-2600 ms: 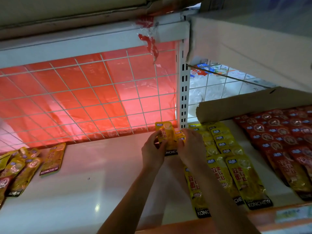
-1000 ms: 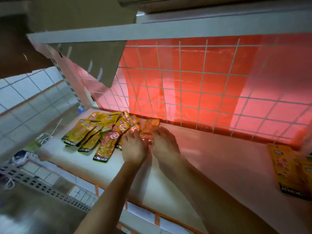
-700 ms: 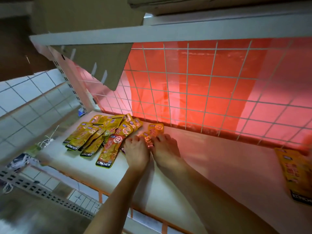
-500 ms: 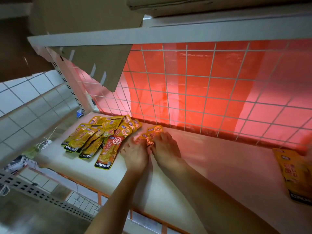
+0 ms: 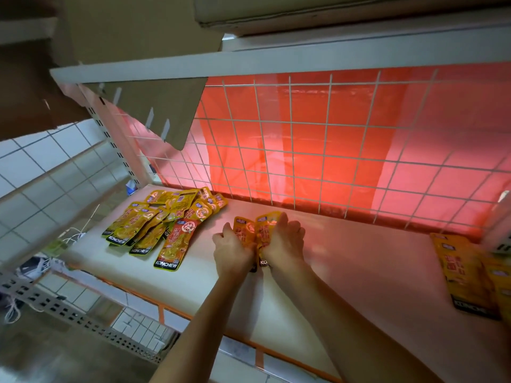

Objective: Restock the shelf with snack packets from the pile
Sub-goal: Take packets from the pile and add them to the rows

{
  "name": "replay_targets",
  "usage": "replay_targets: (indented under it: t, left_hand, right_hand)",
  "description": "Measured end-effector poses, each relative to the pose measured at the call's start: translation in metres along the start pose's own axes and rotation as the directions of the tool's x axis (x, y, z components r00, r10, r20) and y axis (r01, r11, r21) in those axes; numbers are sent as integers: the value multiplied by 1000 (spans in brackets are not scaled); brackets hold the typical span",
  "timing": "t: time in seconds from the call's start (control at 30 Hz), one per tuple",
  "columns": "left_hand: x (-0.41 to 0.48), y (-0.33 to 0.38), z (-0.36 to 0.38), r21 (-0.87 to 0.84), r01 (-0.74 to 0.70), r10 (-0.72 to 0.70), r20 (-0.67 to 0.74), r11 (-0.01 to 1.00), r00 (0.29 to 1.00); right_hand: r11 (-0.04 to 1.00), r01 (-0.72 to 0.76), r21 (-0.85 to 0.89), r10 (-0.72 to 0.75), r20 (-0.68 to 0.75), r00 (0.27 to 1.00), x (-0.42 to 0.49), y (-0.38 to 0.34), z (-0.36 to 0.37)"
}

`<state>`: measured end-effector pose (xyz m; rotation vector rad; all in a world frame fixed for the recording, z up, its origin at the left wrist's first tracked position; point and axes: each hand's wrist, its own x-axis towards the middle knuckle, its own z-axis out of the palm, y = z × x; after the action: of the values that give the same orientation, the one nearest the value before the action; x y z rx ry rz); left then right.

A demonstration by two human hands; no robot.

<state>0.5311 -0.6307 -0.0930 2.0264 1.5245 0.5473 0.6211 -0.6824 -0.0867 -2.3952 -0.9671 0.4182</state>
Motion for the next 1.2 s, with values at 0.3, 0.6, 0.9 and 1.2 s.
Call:
replay_targets:
  t: [0.3,0.6,0.9,1.2]
  left_hand:
    - [-44,48,45,-424,-39,68,53,905,996]
    - [-95,119,100,-548,11,143,236,836,961]
    - [-158,177,146,-540,-223,435,304,812,848]
    - [-188,192,161,-339,-405,513,343,849,787]
  right_hand:
    - [945,-65,319,123,-165,979,-27,68,-52]
    - [883,-177,434,331,-309,892,-59,146,-128]
    - [841,-235,488,486,-488,725,-91,226,-189]
    - [809,-259,527,529,-463,711,-117,270,-208]
